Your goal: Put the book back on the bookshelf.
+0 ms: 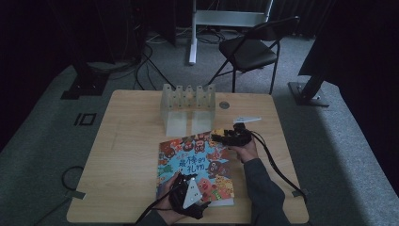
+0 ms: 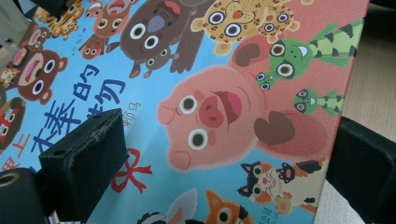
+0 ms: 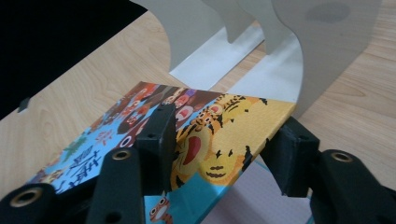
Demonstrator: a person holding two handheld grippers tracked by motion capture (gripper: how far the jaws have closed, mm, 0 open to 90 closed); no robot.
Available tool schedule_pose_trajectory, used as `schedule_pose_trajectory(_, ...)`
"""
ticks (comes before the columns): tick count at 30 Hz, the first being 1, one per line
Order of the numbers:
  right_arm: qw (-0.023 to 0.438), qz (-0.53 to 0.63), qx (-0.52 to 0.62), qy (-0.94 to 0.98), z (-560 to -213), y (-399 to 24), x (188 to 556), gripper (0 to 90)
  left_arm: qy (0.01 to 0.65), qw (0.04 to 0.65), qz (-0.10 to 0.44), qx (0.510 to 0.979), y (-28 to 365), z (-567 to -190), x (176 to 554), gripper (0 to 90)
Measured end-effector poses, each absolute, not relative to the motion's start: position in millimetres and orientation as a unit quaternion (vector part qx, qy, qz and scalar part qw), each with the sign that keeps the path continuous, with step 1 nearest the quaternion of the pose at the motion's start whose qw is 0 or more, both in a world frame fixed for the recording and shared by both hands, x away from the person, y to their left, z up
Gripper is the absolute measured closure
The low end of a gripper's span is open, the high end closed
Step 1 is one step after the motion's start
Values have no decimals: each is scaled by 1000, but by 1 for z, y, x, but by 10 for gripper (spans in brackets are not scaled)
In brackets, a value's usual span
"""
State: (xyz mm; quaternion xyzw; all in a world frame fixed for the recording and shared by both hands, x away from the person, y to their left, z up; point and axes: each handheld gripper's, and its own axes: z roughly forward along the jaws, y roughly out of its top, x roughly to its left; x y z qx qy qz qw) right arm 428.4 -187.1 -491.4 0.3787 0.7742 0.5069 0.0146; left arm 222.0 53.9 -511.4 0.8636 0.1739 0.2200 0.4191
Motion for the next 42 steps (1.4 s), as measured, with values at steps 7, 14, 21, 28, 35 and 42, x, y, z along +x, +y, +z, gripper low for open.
schedule_pose_trajectory(7,-4,499,377,780,-478,-184,431,528,179,431,205,860,59,-508,223,58)
schedule_pose_trajectory(14,-6,513,370,774,-468,-182,429,593,183,447,191,854,68,-502,219,110)
schedule_pose_trajectory(21,-1,518,360,776,-457,-181,424,621,181,447,193,854,82,-498,212,138)
schedule_pose_trajectory(28,1,517,360,777,-455,-179,423,625,191,447,173,857,103,-500,209,152)
schedule_pose_trajectory(35,4,514,360,779,-450,-178,422,630,223,465,154,843,129,-497,220,196)
schedule_pose_trajectory(42,12,513,357,780,-444,-175,419,637,257,465,154,833,146,-496,238,196)
